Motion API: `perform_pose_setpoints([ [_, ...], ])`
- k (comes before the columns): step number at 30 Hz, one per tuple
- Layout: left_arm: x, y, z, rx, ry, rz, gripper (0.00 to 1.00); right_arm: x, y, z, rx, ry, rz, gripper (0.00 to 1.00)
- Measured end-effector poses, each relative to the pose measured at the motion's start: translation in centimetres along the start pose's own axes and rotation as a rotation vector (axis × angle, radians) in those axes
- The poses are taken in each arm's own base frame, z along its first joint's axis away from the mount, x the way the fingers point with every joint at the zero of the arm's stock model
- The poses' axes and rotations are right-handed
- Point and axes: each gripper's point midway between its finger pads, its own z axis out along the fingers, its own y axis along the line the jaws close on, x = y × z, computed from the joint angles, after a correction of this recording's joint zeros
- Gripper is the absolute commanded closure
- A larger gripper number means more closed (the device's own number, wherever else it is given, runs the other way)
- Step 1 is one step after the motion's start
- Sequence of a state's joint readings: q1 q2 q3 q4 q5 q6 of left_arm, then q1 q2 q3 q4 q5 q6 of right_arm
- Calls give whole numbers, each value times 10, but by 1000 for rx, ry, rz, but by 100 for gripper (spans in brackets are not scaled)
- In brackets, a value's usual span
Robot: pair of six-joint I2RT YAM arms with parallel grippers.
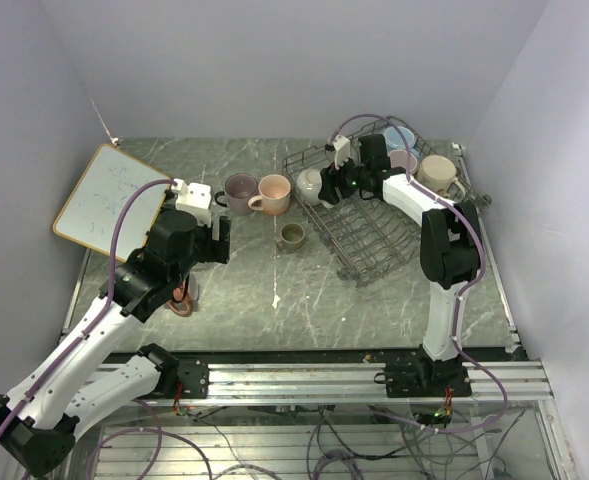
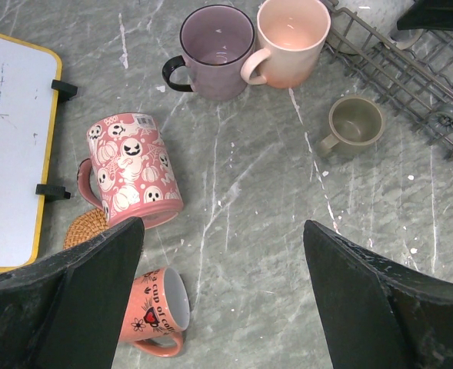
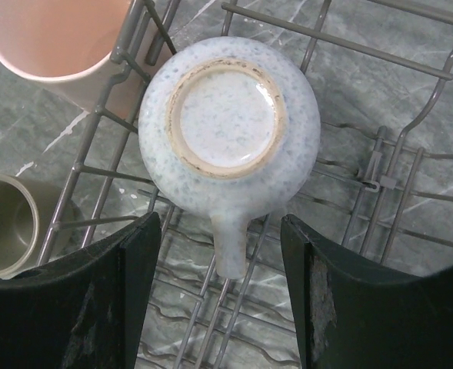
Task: Load the cups into the dish rack
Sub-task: Turn the cup upside down in the dish rack, then adjust the cup in the dish rack.
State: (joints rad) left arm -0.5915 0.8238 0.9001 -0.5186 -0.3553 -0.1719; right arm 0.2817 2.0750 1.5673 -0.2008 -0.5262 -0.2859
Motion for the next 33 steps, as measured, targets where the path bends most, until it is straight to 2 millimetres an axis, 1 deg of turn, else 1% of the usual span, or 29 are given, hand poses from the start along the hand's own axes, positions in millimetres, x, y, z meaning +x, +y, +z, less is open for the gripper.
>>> perform_pose_setpoints([
  [5, 0, 0, 0, 0, 0, 0, 5, 2, -3, 0, 18, 9, 2, 37],
  [13, 0, 0, 0, -1, 0, -1, 5, 8, 0, 0, 4, 27, 16, 38],
  [21, 0, 0, 0, -1, 0, -1, 5, 9, 10, 0, -48, 28, 26, 40],
  [28, 0, 0, 0, -1, 0, 0, 5, 10, 20, 1, -82, 31, 34, 45],
  [33, 0, 0, 0, -1, 0, 0, 5, 10, 25, 2, -98, 36, 44, 45],
])
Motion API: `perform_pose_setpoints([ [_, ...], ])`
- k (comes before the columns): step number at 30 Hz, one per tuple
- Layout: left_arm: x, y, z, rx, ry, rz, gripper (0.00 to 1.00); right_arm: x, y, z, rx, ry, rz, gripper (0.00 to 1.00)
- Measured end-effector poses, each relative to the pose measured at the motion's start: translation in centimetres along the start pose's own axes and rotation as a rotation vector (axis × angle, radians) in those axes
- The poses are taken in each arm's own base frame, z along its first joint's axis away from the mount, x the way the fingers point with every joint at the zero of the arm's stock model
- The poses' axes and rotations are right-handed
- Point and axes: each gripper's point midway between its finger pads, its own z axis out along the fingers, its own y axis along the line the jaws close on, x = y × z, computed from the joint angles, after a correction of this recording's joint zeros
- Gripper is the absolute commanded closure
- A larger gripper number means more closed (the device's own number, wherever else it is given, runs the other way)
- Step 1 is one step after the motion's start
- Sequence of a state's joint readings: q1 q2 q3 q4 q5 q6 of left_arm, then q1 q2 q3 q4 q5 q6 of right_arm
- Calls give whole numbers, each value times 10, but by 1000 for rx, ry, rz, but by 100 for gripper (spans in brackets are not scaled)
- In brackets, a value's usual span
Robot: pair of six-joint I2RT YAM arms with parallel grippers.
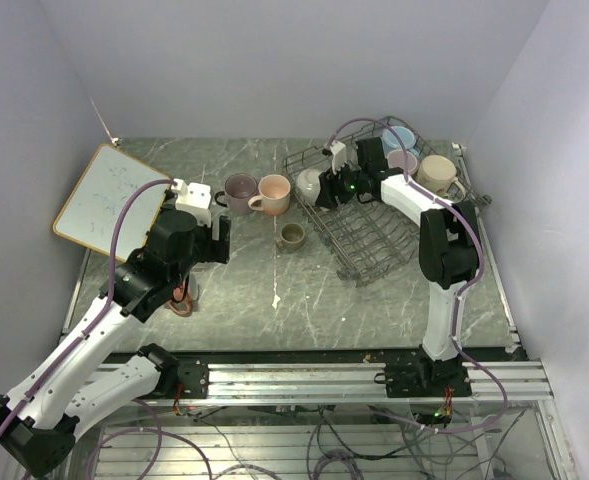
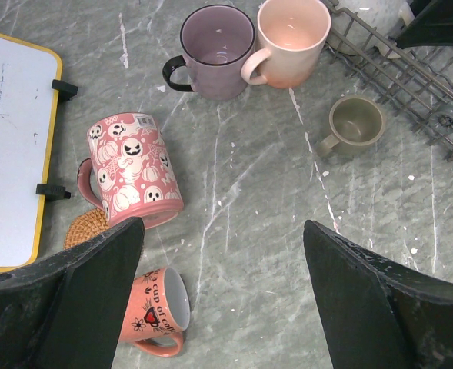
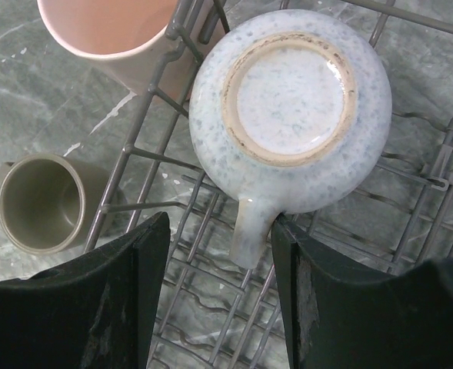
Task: Load the cups into the dish rack
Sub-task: Adjust the cup in the dish rack.
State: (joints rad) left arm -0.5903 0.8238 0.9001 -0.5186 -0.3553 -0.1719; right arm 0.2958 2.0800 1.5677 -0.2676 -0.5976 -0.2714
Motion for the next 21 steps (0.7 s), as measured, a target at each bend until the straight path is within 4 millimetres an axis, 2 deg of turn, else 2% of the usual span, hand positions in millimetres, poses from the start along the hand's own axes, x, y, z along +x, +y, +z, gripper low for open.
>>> perform_pose_setpoints([
  [6, 0, 0, 0, 0, 0, 0, 5, 0, 7, 0, -26, -1, 11, 44],
  [11, 0, 0, 0, 0, 0, 0, 5, -2, 12, -2, -32, -2, 10, 36],
  [16, 0, 0, 0, 0, 0, 0, 5, -19, 11, -20, 29, -28, -21, 29],
  [21, 1, 0, 1, -2, 3, 1, 5, -38, 10, -44, 108, -73, -61, 27],
])
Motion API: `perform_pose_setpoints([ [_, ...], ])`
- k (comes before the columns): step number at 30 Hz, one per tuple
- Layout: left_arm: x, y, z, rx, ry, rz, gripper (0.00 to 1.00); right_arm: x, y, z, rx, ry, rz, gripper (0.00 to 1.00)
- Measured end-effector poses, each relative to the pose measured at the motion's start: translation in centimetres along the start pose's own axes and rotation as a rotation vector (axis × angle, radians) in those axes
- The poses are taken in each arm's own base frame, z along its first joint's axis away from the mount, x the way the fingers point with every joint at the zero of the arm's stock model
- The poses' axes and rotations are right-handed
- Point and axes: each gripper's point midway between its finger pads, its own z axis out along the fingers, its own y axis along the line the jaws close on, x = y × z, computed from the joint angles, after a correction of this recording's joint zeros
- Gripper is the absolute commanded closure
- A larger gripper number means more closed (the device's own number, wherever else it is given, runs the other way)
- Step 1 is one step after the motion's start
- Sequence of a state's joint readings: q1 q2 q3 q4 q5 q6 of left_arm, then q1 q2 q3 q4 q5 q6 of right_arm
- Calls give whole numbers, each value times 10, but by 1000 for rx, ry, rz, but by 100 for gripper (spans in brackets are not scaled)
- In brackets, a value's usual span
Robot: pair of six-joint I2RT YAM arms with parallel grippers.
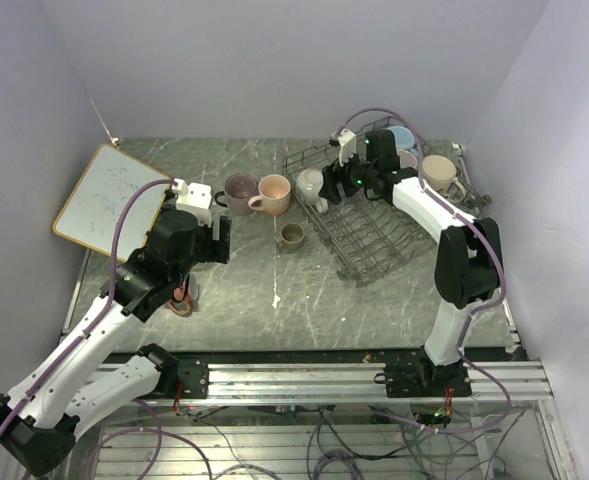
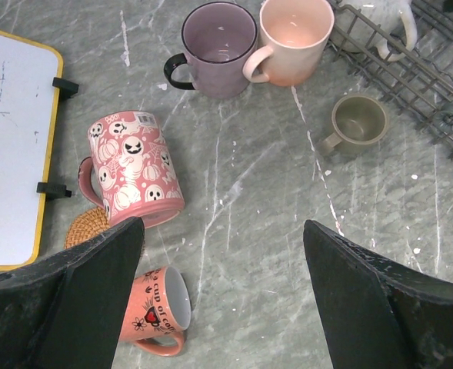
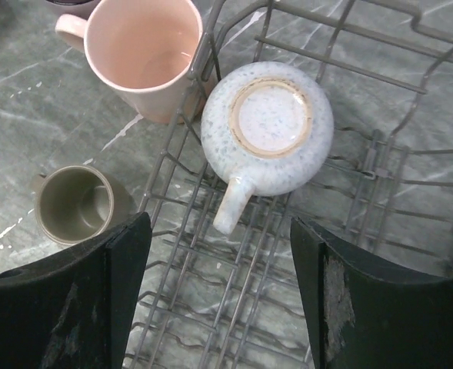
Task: Load the cups into the dish rack
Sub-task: Adjust the cup in the dish rack.
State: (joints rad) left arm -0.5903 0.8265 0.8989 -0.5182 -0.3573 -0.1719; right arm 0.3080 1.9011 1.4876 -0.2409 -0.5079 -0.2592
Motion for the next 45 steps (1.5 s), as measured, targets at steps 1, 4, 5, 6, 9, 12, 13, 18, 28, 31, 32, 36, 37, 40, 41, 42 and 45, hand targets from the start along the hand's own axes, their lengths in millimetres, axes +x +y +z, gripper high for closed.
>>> perform_pose_setpoints([
  [1, 1, 0, 0, -2, 1, 1, 5, -4, -1, -5, 17, -9, -8, 27],
  [4, 6, 1, 4, -12, 16, 7, 5, -11, -1, -19, 57, -28, -24, 26],
  [5, 9, 1, 5, -16, 24, 10, 5, -14, -1, -24, 68, -36, -30, 26],
  [6, 11, 2, 7, -21, 31, 13, 5, -16, 1, -30, 76, -44, -36, 26],
  [9, 20, 2, 15, -37, 67, 27, 5, -26, 9, -50, 91, -78, -55, 26],
  [12, 29, 1, 23, -54, 108, 28, 5, -40, 25, -75, 74, -132, -79, 24],
  [13, 33, 1, 26, -62, 127, 25, 5, -44, 31, -82, 64, -152, -88, 21],
  [18, 50, -5, 40, -85, 225, -20, 5, -61, 86, -133, -67, -285, -142, 11],
  [28, 53, -28, 72, -72, 295, -87, 5, -31, 149, -172, -305, -417, -144, 6],
  [31, 50, -33, 89, -50, 307, -77, 5, -31, 152, -174, -332, -421, -146, 6],
  [32, 47, -33, 95, -48, 313, -75, 5, -31, 153, -174, -338, -422, -147, 6],
  [36, 16, -32, 132, -53, 300, -51, 5, -30, 154, -175, -347, -423, -150, 6],
  [37, 7, -32, 142, -50, 296, -35, 5, -30, 154, -175, -347, -422, -151, 6],
  [40, -12, -30, 172, -41, 294, 39, 5, -29, 154, -174, -350, -412, -146, 6],
  [41, -15, -28, 181, -37, 300, 67, 5, -29, 154, -174, -350, -409, -144, 6],
  [42, -17, -26, 189, -35, 308, 95, 5, -28, 154, -174, -350, -407, -144, 6],
  [45, -15, -19, 211, -19, 349, 159, 5, -28, 153, -174, -349, -406, -149, 6],
])
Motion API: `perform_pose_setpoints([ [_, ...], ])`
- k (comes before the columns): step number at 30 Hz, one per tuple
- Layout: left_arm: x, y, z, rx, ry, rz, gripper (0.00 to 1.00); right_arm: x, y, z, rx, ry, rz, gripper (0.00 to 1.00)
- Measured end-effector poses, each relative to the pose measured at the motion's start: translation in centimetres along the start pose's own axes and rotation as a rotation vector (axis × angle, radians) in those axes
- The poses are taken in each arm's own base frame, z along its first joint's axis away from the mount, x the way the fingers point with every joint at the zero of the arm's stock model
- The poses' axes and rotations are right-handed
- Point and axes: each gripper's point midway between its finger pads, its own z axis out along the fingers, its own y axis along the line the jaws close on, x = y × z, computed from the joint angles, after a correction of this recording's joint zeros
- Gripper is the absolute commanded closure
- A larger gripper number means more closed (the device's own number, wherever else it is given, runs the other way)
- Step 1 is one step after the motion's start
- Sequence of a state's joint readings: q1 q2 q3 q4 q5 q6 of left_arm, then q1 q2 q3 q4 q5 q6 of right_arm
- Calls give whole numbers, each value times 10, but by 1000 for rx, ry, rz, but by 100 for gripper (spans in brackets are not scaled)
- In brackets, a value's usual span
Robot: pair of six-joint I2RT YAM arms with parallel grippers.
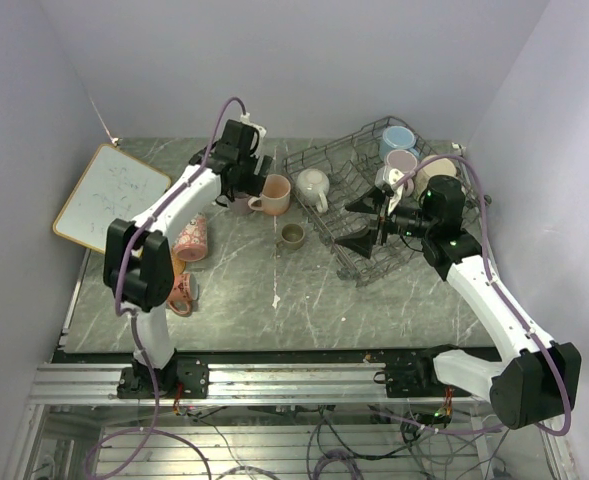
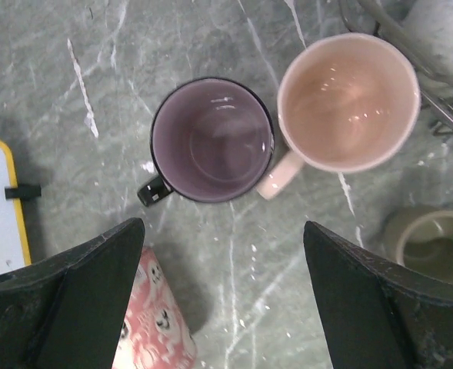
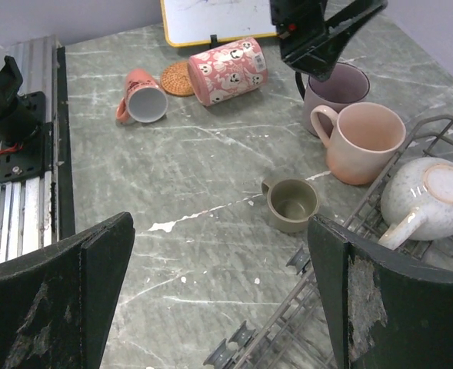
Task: Load the cups into the dish rack
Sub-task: Adjust the cup in the dish rack, then pick up the cup at the center of the board.
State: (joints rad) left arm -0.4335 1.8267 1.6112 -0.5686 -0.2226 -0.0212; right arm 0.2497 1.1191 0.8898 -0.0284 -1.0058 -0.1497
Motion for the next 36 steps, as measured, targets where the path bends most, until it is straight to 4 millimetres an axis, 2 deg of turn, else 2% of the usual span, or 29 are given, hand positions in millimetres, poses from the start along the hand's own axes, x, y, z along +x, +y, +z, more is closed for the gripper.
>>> perform_pose_setpoints([
  [4, -7, 16, 24, 26, 35, 24, 5, 0, -1, 0, 4, 0, -8, 6],
  [10, -20, 49, 50, 52, 36, -13, 5, 1, -2, -1, 11, 4, -13, 6],
  [15, -17, 65, 72, 64, 61, -31, 5, 1, -3, -1, 17, 9, -19, 6],
  [20, 1, 63, 97, 91, 121, -7, 2, 4, -4, -1, 21, 16, -17, 6],
  [25, 15, 55, 109, 139, 160, 0, 16, 4, -4, -1, 23, 19, -17, 6],
  [31, 7, 50, 119, 173, 146, 1, 28, 3, -4, -1, 23, 18, -22, 6],
  [36, 9, 47, 129, 185, 156, 2, 39, 3, -4, -1, 23, 18, -23, 6],
])
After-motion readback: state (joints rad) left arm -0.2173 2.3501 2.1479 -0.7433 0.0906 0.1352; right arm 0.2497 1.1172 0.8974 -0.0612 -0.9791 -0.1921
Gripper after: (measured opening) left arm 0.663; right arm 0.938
